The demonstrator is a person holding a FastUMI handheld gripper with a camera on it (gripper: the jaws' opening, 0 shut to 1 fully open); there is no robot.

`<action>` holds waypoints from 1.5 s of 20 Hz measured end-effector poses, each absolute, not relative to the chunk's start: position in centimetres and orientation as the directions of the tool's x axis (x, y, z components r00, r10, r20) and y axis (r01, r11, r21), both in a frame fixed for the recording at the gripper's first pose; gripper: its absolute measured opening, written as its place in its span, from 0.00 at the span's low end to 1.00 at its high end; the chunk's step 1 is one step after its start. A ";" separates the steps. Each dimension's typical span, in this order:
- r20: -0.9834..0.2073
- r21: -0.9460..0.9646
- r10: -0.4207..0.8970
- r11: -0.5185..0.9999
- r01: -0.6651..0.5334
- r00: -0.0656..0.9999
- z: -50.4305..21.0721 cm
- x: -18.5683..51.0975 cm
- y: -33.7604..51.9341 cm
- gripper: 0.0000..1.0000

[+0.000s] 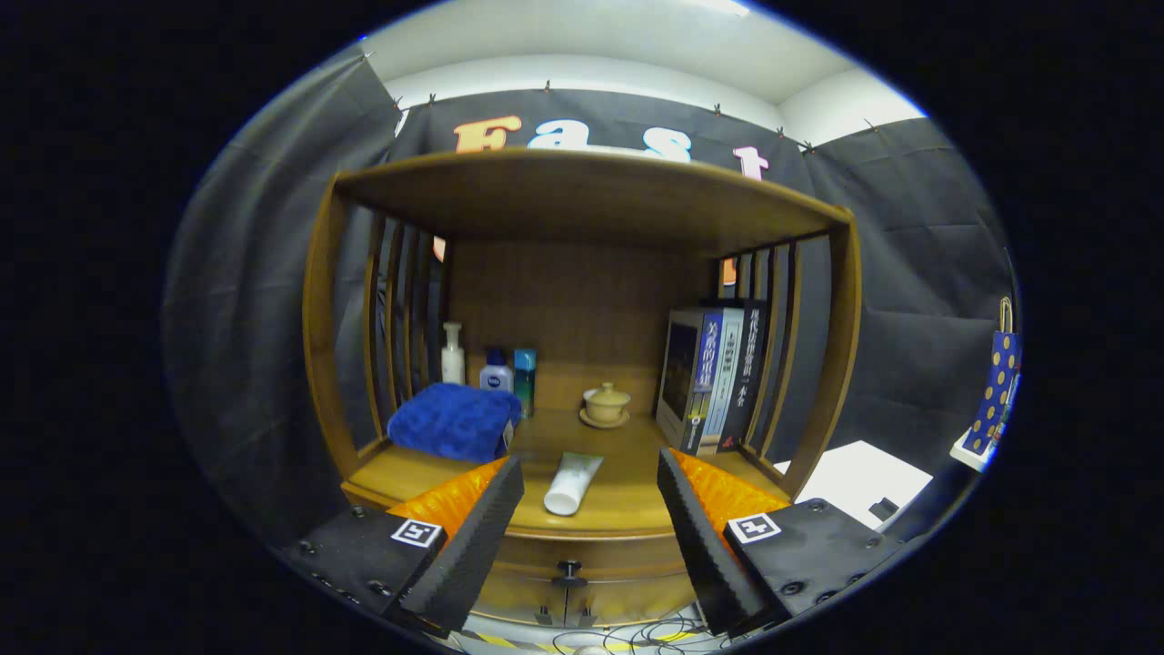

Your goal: Pull open the drawer, take out the items inside it, and place them on the countertop above the cabinet.

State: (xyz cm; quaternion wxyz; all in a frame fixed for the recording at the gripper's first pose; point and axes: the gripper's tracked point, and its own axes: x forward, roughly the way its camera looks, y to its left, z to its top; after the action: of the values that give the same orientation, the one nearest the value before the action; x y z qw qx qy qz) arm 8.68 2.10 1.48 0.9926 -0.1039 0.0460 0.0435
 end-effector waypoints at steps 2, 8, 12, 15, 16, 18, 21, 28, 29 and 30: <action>-0.073 -0.191 0.089 0.976 -0.101 0.993 3.1 8.2 2.4 0.98; -0.059 -0.166 0.098 0.980 -0.106 0.993 3.5 7.4 2.7 0.98; -0.076 -0.148 0.107 0.982 -0.117 0.991 2.9 7.5 3.0 0.98; -0.064 -0.146 0.108 0.982 -0.117 0.992 3.0 7.5 3.3 0.98; -0.066 -0.151 0.109 0.982 -0.118 0.992 2.9 7.4 3.5 0.98; -0.066 -0.161 0.106 0.980 -0.116 0.992 3.0 7.4 3.5 0.98; -0.061 -0.163 0.107 0.980 -0.116 0.992 3.2 7.4 3.7 0.98; -0.062 -0.147 0.094 0.984 -0.102 0.994 3.1 7.2 3.2 0.98; -0.062 -0.147 0.094 0.984 -0.102 0.994 3.1 7.2 3.2 0.98; -0.064 -0.147 0.094 0.984 -0.102 0.994 3.1 7.0 3.2 0.98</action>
State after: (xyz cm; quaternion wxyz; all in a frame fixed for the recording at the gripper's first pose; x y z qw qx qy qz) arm 7.03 3.19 3.05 0.9955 -0.0752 0.0285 0.0493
